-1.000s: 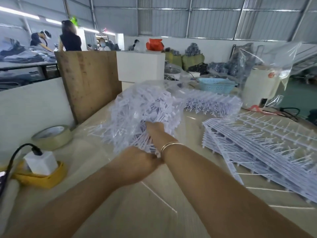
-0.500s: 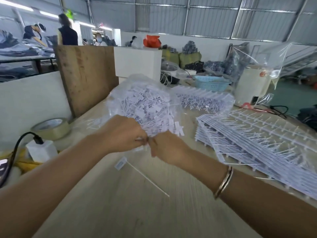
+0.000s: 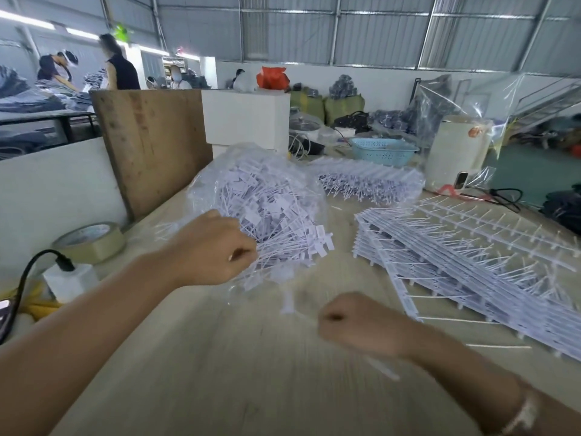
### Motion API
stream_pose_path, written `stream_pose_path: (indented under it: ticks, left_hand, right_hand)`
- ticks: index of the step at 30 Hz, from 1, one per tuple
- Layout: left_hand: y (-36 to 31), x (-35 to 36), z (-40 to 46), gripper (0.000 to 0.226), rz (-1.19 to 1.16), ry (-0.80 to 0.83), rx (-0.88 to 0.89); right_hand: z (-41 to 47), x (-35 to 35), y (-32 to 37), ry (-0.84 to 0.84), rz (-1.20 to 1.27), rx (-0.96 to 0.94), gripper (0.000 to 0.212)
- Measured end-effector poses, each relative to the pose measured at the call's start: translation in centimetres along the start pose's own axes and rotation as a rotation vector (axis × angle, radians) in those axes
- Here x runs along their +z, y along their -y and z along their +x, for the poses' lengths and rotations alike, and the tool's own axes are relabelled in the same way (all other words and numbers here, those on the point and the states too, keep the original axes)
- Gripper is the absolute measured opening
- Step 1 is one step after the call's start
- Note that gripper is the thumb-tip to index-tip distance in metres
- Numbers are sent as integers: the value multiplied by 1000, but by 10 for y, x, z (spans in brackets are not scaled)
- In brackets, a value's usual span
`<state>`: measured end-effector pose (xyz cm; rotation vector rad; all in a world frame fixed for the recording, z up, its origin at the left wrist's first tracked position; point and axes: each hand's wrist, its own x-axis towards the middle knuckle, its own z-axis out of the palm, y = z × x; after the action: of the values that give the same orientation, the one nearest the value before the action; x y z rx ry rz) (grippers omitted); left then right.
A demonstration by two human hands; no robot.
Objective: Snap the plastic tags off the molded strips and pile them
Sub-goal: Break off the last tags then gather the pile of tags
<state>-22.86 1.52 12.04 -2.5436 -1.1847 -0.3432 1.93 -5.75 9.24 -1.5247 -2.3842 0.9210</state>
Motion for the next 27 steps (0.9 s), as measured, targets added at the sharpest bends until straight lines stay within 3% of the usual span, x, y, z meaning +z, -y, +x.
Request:
stream_pose_path:
  ticks: [3, 5, 7, 10, 13, 15, 17, 20, 23, 25, 27]
  left_hand:
    - [2, 0, -4, 33, -50, -329, -76]
    - [4, 5, -7, 24, -63, -531, -279]
    - [3, 16, -6, 15, -51, -560, -513]
    - [-1, 30, -5, 39, -279, -478, -837]
    - [-5, 41, -3, 51, -693, -439, -1047]
    - [-5, 51, -4, 51, -835, -419, -1032]
    - [-4, 53, -5, 47, -866, -435, -1008]
    - [3, 45, -9, 38, -781, -559, -981]
    - [7, 34, -11, 37, -737, -644, -899]
    - [2, 30, -12, 48, -737, -569, -865]
    - [-8, 29, -15, 59, -726, -446, -833]
  right_hand:
    - [-13, -39, -22, -70, 434, -3, 36]
    - [3, -52, -28, -167, 669, -14, 33]
    - [39, -52, -24, -244, 735, 38, 32]
    - [106, -37, 3, -310, 615, 170, 23]
    - [161, -17, 29, -294, 120, 156, 41]
    - [174, -14, 39, -341, -195, 118, 46]
    - [173, -24, 32, -427, -273, 72, 46]
    - [160, -48, -10, -694, -133, 143, 39]
    - [159, -66, -64, -859, 167, 274, 12]
    - [170, -64, -81, -794, 405, 364, 49]
    - [181, -57, -83, -727, 506, 392, 61]
